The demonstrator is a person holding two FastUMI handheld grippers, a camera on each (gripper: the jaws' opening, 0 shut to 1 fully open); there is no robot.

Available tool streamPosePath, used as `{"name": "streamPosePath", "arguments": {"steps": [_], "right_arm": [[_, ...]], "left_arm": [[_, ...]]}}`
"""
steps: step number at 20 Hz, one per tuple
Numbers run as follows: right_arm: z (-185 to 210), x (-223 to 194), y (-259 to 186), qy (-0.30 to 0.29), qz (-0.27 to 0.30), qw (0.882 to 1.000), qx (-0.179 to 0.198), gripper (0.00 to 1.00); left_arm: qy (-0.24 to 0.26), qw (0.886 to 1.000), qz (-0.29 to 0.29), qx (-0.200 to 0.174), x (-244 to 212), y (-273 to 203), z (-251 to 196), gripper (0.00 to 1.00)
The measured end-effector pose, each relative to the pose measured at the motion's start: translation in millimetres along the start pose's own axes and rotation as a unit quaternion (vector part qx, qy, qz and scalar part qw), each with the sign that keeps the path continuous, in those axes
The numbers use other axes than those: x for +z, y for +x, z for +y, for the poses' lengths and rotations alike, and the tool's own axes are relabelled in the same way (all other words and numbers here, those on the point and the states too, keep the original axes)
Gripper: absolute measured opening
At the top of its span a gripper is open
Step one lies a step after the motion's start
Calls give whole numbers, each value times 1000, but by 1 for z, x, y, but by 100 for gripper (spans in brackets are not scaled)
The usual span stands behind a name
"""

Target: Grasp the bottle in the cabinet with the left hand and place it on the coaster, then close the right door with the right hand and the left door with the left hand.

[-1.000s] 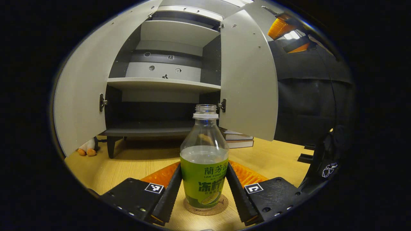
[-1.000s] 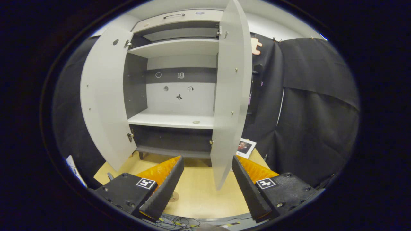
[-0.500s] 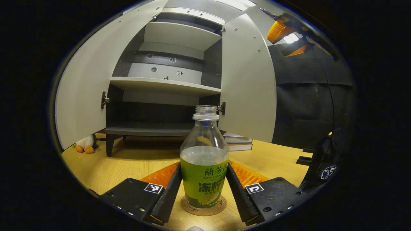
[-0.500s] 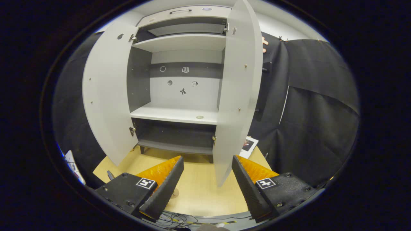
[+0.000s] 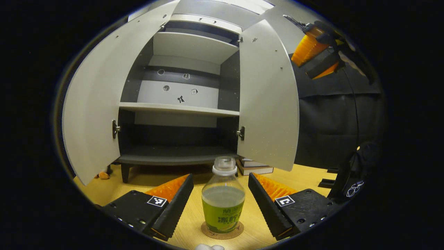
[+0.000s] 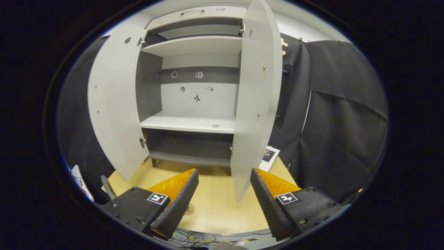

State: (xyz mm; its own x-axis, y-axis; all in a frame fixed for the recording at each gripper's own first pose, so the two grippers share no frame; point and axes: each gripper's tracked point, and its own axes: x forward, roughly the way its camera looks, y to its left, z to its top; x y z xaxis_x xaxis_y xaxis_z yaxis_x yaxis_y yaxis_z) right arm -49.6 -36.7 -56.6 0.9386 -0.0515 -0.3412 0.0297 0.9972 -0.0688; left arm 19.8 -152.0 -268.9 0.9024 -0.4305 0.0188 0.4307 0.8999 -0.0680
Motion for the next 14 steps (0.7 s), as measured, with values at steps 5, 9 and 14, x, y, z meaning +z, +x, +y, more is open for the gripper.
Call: {"name": "streamPosePath", "arguments": {"steps": [5, 9, 14], "right_arm": [[-10, 4, 2, 17, -18, 1000, -6, 99], [-28, 17, 3, 43, -49, 998, -12, 99], [-80, 42, 4, 69, -98, 992, -37, 99]], "left_arm": [[9, 999, -27, 15, 78, -3, 7, 97], [9, 999, -22, 34, 138, -9, 19, 97], [25, 995, 4, 100, 191, -26, 58, 97]]}}
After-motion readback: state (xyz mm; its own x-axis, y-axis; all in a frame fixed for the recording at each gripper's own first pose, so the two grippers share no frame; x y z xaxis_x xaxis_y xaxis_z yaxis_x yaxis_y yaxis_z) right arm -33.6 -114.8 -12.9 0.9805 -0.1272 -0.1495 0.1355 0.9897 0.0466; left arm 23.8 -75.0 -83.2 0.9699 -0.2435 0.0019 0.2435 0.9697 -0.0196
